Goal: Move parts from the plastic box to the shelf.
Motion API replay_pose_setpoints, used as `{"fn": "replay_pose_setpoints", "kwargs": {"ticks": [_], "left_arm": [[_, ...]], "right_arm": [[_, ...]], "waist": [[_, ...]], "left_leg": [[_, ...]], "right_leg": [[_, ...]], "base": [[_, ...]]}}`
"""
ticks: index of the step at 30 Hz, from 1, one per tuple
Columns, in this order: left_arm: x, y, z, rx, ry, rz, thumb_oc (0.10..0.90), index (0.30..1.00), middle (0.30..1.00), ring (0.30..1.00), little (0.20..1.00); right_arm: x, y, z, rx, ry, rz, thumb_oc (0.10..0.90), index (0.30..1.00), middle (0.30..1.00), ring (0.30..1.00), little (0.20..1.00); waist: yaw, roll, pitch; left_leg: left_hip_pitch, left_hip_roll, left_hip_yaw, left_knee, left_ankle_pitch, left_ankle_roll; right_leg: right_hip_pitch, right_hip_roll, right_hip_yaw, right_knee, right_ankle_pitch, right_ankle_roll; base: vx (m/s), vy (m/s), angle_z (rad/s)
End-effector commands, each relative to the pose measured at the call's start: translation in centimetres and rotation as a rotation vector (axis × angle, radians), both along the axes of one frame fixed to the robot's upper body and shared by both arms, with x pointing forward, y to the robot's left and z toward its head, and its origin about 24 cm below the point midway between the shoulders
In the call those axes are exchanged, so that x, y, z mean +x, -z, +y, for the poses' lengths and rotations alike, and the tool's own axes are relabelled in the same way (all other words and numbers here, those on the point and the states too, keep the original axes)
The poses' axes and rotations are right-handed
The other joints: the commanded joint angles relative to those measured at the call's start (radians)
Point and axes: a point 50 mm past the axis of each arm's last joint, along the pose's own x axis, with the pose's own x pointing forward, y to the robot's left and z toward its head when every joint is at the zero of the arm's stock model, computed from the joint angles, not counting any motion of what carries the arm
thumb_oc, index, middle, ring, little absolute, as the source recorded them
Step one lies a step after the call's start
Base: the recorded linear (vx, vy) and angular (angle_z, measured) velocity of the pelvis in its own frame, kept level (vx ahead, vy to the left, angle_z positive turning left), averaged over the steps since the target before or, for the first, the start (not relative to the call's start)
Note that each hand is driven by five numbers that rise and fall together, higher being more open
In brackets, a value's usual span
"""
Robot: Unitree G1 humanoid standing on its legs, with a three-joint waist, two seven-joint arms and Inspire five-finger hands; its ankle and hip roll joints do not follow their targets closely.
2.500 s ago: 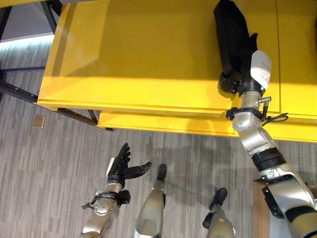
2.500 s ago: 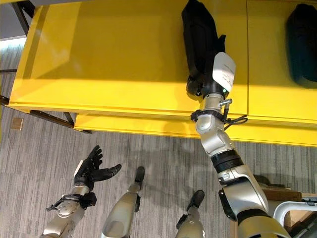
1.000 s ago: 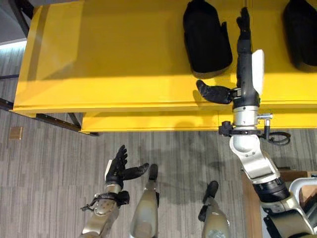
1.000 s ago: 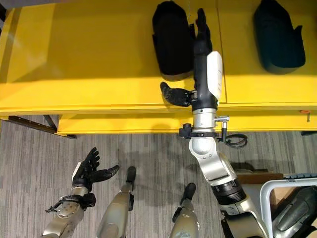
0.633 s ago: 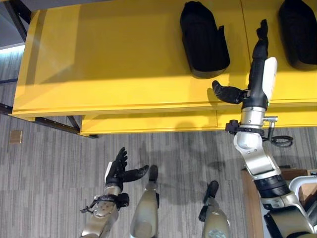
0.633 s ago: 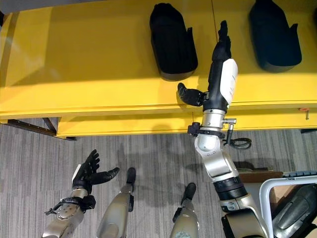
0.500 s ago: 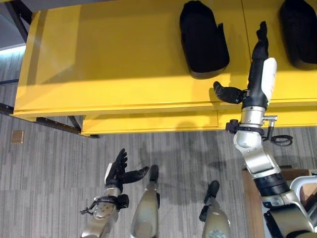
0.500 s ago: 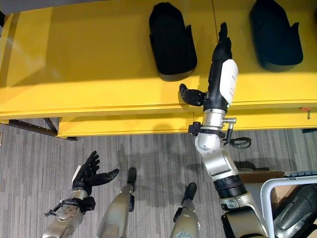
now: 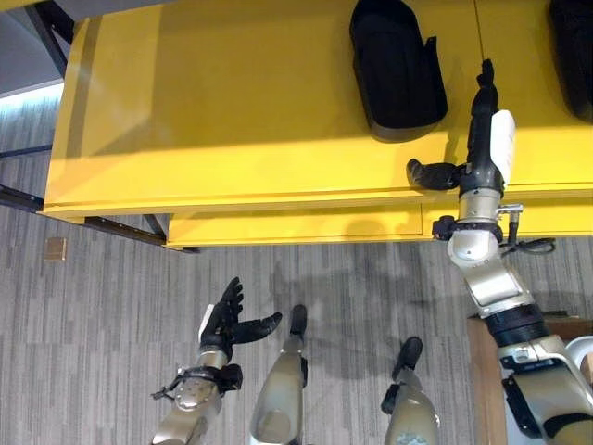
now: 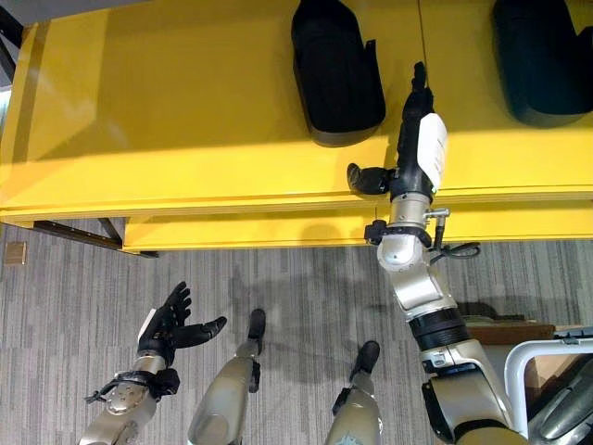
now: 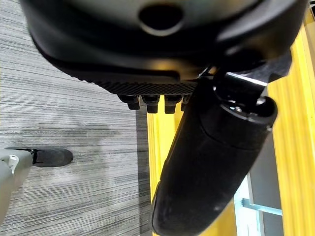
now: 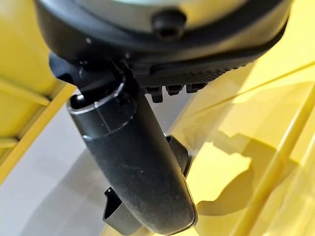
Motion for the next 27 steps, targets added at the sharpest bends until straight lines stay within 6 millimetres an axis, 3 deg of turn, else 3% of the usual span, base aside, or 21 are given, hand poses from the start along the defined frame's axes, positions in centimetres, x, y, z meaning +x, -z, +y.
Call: {"fn": "replay_pose_setpoints", "kwargs": {"ticks": [1, 12, 27], "left_arm": [[-0.2, -1.6, 0.7, 0.036, 0.039, -0.098, 0.900, 1.000, 1.000, 1.000, 1.000], [-0.2, -1.3, 0.4, 0.015, 0.044, -0.083, 0.900, 1.000, 1.000, 1.000, 1.000], [-0.1, -1.4, 0.6, 0.019, 0.046, -0.083, 0.900, 1.000, 1.000, 1.000, 1.000]], "right_arm": [[-0.2, -6.0, 1.1, -0.004, -0.105, -0.224, 0.900, 1.000, 1.000, 1.000, 1.000], [0.2, -3.9, 1.3, 0.149, -0.185, -0.138, 0.900, 1.000, 1.000, 1.000, 1.000], [-0.2, -1.8, 2.4, 0.154, -0.247, -0.074, 0.900, 1.000, 1.000, 1.000, 1.000]], "waist": [[0.023, -0.014, -0.045], [0.026, -0.017, -0.040], [0.035, -0.033, -0.039]], "left_leg": [[0.046, -0.021, 0.005, -0.046, -0.024, 0.064], [0.042, -0.022, -0.003, -0.046, -0.023, 0.066], [0.029, -0.025, -0.017, -0.044, -0.016, 0.063]], "right_leg": [[-0.034, 0.027, -0.002, 0.155, -0.108, -0.027], [-0.036, 0.027, -0.011, 0.164, -0.114, -0.030], [-0.023, 0.029, -0.026, 0.151, -0.110, -0.030]], "base": [[0.00, 0.000, 0.00], [0.00, 0.000, 0.00], [0.00, 0.000, 0.00]]}}
